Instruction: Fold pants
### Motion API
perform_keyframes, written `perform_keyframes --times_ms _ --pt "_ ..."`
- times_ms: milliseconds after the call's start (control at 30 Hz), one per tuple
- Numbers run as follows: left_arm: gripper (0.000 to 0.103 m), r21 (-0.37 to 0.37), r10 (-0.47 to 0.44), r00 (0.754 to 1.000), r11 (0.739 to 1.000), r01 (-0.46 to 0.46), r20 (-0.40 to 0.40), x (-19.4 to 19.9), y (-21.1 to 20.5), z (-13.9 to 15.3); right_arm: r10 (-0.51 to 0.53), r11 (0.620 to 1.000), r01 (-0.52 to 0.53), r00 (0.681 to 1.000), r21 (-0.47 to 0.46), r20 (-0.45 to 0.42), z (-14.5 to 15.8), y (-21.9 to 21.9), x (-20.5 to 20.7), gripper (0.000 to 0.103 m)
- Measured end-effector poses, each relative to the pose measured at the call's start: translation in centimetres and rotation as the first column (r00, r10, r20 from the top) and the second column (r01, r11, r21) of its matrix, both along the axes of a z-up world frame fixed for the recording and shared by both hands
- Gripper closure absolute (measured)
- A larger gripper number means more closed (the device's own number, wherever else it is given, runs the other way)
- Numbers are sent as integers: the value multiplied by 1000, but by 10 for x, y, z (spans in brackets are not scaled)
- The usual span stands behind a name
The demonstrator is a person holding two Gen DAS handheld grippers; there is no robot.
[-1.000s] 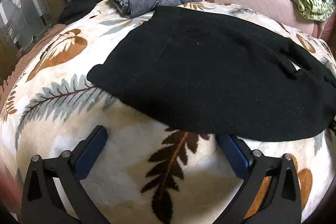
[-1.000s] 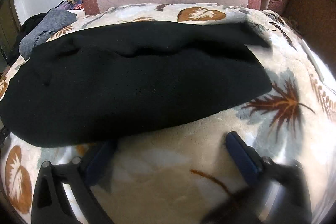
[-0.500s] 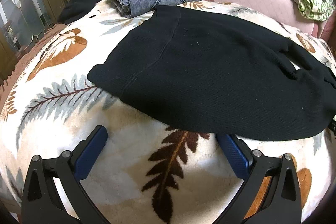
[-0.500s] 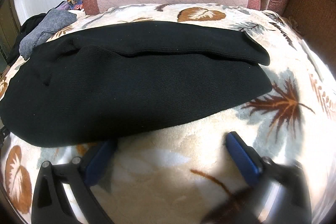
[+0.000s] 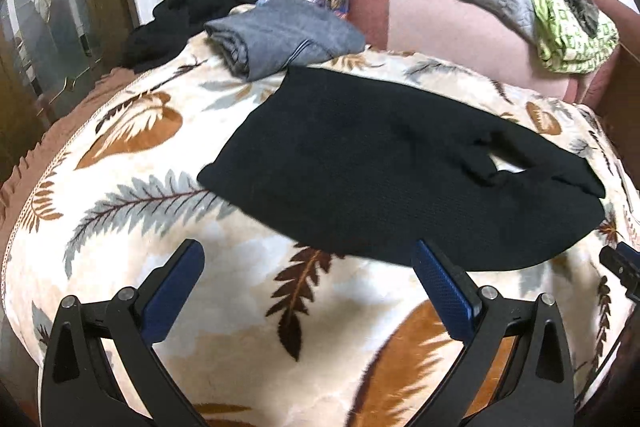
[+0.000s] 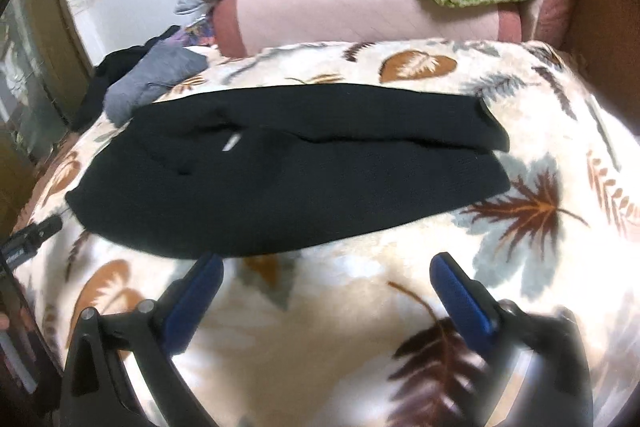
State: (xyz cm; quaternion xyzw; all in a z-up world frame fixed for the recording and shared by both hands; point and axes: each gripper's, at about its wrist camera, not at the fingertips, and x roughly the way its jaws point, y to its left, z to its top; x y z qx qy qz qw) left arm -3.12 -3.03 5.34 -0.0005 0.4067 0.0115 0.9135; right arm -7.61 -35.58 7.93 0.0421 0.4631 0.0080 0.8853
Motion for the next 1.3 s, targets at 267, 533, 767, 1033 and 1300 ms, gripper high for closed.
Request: perform_keyframes --times_ms 267,533,767,1033,1300 --pt "0 37 -18 999 999 16 38 -8 -14 14 34 998 -31 998 -53 56 20 14 -13 0" --pt "0 29 -36 998 999 34 53 -12 -20 19 11 999 -7 997 -45 75 26 13 -18 0" --pt "0 37 -34 997 999 31 64 -13 -23 18 -8 999 9 998 -31 60 22 8 -16 0" --pt "0 19 -23 999 1000 22 43 -10 -22 11 -2 998 5 999 -60 53 16 10 -15 0" --pt "0 13 -18 999 1000 18 27 -4 -19 5 -19 998 21 999 -53 34 7 6 -11 0"
